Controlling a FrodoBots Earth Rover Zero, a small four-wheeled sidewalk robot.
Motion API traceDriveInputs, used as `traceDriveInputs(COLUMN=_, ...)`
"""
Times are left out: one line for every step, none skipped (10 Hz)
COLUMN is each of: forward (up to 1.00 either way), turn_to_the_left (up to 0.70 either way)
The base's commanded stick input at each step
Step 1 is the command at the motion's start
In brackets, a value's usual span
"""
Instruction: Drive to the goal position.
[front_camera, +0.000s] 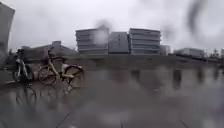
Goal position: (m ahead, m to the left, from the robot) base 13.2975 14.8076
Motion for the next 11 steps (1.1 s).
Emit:
traceDriveInputs(forward=1.00, turn_to_the_left=0.00)
traceDriveInputs(forward=1.00, turn_to_the_left=0.00)
traceDriveInputs(forward=1.00, turn_to_the_left=0.00)
traceDriveInputs(forward=1.00, turn_to_the_left=0.00)
traceDriveInputs(forward=1.00, turn_to_the_left=0.00)
traceDriveInputs(forward=1.00, turn_to_the_left=0.00)
traceDriveInputs(forward=1.00, turn_to_the_left=0.00)
traceDriveInputs(forward=1.00, turn_to_the_left=0.00)
traceDriveInputs(forward=1.00, turn_to_the_left=0.00)
traceDriveInputs(forward=1.00, turn_to_the_left=0.00)
traceDriveInputs(forward=1.00, turn_to_the_left=0.00)
